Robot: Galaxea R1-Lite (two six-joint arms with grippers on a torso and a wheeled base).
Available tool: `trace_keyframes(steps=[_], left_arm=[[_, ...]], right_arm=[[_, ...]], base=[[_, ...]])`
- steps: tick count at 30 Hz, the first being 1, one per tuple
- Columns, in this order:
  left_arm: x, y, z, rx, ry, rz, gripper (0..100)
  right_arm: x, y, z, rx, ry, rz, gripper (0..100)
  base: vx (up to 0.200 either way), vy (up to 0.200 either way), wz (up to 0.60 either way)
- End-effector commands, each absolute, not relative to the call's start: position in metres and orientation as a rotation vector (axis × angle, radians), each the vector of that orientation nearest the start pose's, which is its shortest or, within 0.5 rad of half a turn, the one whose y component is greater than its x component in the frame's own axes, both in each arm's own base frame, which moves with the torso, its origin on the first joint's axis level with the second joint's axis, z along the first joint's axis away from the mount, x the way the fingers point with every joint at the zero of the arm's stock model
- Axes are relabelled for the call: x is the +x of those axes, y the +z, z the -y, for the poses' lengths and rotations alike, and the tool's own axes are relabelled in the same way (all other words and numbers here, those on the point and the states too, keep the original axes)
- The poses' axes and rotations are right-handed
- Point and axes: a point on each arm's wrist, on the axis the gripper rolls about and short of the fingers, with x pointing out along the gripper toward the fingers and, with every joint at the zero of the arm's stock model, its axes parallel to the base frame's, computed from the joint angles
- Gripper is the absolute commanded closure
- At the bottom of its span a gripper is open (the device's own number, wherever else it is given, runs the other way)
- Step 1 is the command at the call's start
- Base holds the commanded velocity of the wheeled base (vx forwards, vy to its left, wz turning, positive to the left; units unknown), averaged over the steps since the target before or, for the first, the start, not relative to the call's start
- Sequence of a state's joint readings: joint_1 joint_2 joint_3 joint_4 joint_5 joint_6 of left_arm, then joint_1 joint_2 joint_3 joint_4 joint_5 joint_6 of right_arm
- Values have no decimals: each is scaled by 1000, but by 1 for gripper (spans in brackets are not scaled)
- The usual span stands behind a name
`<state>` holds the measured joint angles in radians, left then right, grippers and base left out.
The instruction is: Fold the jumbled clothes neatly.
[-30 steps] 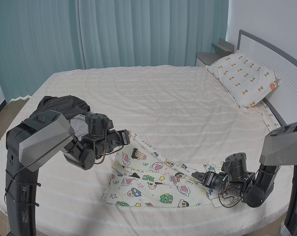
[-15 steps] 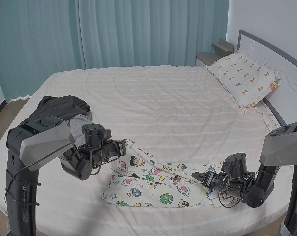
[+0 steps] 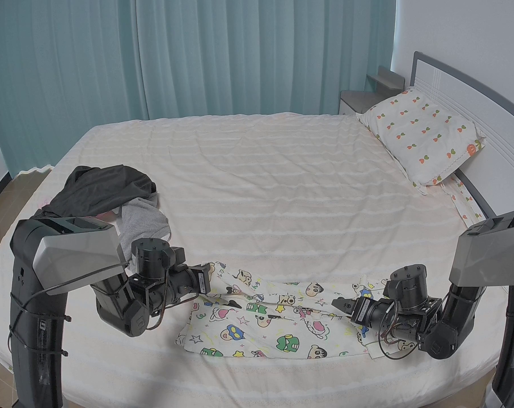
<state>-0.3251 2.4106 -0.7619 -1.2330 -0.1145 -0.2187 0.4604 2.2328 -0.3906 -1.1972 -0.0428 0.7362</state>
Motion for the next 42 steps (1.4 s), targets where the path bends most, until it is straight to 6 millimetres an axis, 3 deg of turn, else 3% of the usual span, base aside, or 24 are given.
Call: trace_keyframes(steps=[1, 8, 18, 32, 33, 37, 42], left_arm=[[347, -29, 120, -160, -380, -509, 100], [340, -37, 110, -111, -367, -545, 100], [329, -64, 102, 11, -381, -631, 100], [328, -67, 103, 12, -380, -643, 100], [328, -67, 103, 9, -379, -645, 0], [326, -65, 102, -4, -373, -648, 0], [323, -42, 96, -98, -342, -621, 0]], right_arm=[[262, -13, -129, 540, 153, -739, 0], [262, -13, -129, 540, 153, -740, 0], [262, -13, -129, 540, 154, -741, 0], [261, -13, -129, 538, 153, -741, 0], [262, -13, -129, 540, 153, -740, 0], [261, -12, -129, 541, 154, -738, 0], [260, -11, -129, 538, 155, -739, 0]], base=[[0, 0, 0], [0, 0, 0], [0, 0, 0], [0, 0, 0], [0, 0, 0], [0, 0, 0], [0, 0, 0]])
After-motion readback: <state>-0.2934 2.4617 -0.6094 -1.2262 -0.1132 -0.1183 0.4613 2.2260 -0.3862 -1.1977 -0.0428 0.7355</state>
